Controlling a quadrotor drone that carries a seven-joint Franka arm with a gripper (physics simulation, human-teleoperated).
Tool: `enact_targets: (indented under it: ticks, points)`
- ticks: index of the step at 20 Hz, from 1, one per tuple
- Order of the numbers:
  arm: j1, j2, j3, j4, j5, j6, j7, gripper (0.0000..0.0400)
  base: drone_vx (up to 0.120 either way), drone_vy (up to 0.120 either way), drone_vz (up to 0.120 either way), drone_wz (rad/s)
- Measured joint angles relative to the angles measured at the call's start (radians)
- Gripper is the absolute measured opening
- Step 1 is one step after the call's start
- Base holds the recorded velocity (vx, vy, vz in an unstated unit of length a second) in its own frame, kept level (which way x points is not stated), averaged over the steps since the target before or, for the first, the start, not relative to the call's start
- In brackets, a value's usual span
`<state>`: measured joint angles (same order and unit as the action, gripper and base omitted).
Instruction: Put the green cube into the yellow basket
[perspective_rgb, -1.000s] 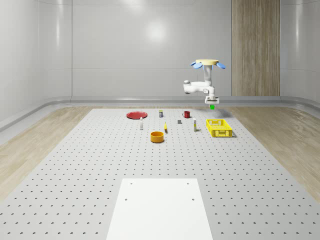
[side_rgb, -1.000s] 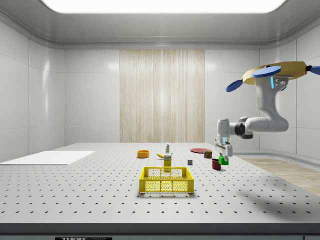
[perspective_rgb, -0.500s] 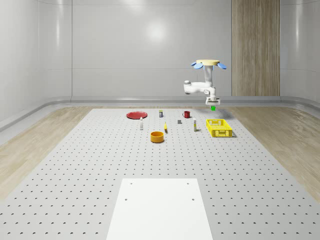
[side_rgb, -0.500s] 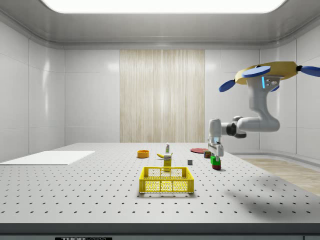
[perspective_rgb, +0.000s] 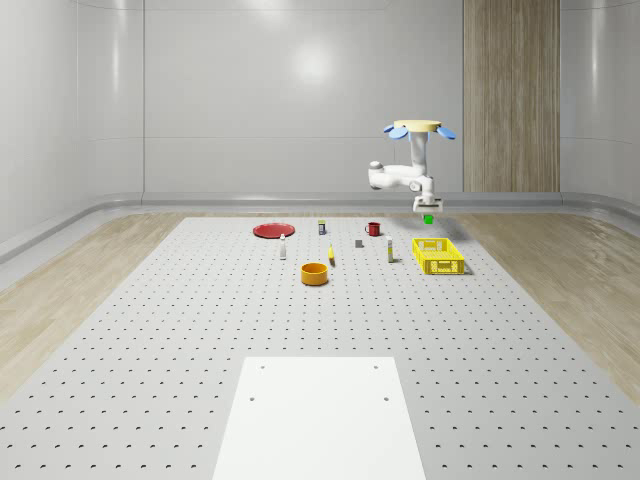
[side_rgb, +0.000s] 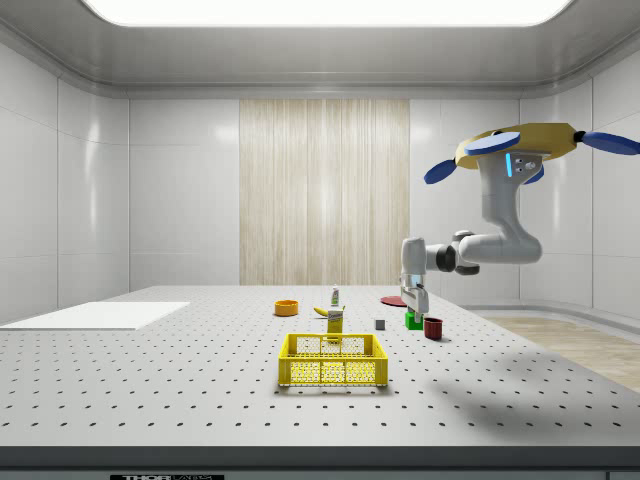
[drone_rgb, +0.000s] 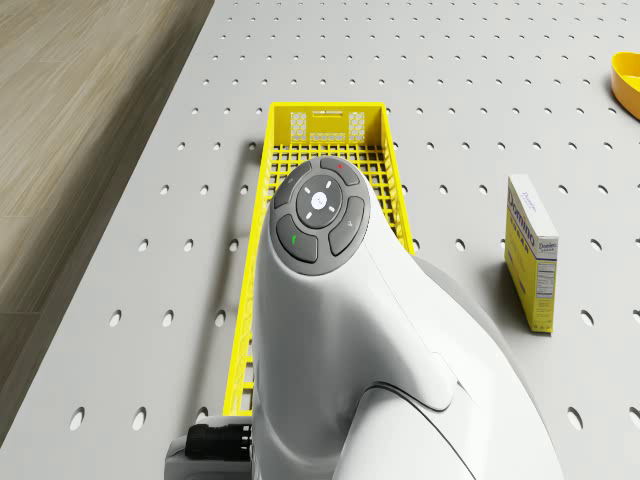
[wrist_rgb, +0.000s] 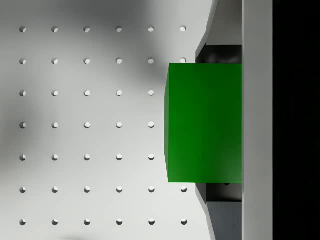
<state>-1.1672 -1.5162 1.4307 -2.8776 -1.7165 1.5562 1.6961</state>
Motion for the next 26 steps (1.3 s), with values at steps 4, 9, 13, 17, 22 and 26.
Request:
enact_targets:
  ticks: [4, 9, 13, 17, 22, 26]
  points:
    - [-0.001, -0.007, 0.001, 0.0, 0.003, 0.007, 0.001, 0.0252, 0.12, 0.0, 0.0, 0.0]
    - [-0.002, -0.016, 0.002, 0.0, 0.006, 0.015, 0.002, 0.0252, 0.12, 0.0, 0.0, 0.0]
    - [-0.003, -0.022, 0.003, 0.001, 0.009, 0.02, 0.002, 0.0252, 0.12, 0.0, 0.0, 0.0]
    - [-0.004, -0.027, 0.004, 0.001, 0.011, 0.026, 0.003, 0.0252, 0.12, 0.0, 0.0, 0.0]
    - [-0.005, -0.034, 0.005, 0.001, 0.013, 0.032, 0.004, 0.0252, 0.12, -0.04, 0.0, 0.0]
    - [-0.006, -0.039, 0.005, 0.001, 0.015, 0.036, 0.004, 0.0252, 0.12, -0.04, -0.01, 0.0]
